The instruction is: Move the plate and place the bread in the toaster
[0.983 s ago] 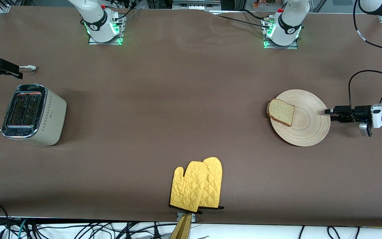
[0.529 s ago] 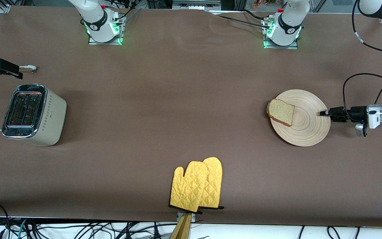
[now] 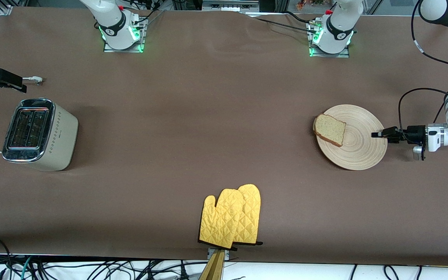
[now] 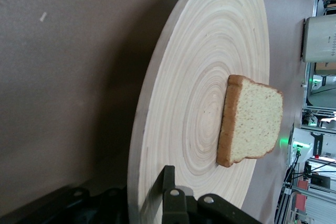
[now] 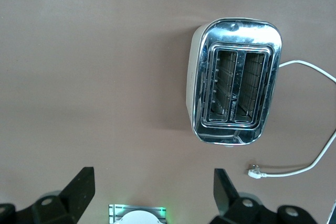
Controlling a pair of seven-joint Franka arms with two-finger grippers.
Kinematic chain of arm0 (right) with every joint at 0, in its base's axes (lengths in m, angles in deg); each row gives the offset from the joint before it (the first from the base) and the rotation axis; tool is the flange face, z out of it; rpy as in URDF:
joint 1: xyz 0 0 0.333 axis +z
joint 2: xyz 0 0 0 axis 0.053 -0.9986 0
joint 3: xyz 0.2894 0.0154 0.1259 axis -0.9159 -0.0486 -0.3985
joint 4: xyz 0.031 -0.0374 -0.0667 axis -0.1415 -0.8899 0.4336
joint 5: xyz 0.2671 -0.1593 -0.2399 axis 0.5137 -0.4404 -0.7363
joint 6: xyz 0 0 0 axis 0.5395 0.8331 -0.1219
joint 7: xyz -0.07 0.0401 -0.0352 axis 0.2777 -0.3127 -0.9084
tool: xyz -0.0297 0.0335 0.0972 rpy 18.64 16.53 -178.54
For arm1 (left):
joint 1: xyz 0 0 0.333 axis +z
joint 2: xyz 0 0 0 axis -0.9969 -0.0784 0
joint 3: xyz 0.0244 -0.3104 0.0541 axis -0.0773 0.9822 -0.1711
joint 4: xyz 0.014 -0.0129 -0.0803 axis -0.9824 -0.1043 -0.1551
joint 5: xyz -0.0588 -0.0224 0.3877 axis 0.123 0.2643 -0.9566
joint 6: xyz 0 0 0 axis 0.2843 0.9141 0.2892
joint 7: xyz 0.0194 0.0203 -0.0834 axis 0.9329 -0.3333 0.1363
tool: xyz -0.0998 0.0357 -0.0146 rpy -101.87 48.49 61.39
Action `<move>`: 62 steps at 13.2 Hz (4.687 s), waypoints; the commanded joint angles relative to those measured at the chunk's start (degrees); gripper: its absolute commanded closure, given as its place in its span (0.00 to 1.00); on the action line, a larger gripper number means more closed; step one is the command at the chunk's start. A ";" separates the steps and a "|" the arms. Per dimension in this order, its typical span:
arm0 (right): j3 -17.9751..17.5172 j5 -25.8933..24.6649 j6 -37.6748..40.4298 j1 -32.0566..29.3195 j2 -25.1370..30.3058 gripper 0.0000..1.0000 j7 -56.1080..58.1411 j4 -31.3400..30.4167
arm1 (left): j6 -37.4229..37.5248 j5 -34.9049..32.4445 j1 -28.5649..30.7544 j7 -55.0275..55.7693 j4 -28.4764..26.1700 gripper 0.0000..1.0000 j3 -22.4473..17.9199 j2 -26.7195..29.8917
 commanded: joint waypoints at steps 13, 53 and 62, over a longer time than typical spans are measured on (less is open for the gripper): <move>-0.07 1.02 -0.31 -0.31 0.29 0.00 -0.51 -0.18 | -0.54 10.12 -3.76 18.51 -1.73 1.00 13.04 0.93; -0.15 16.03 -4.17 3.10 -6.29 0.00 -12.95 -1.06 | -8.27 8.33 -28.56 33.90 -12.19 0.00 -3.55 23.15; -0.15 16.31 -22.53 19.54 -20.08 0.00 -32.23 -1.50 | -5.91 -31.59 -27.94 59.29 -10.44 0.00 3.38 42.15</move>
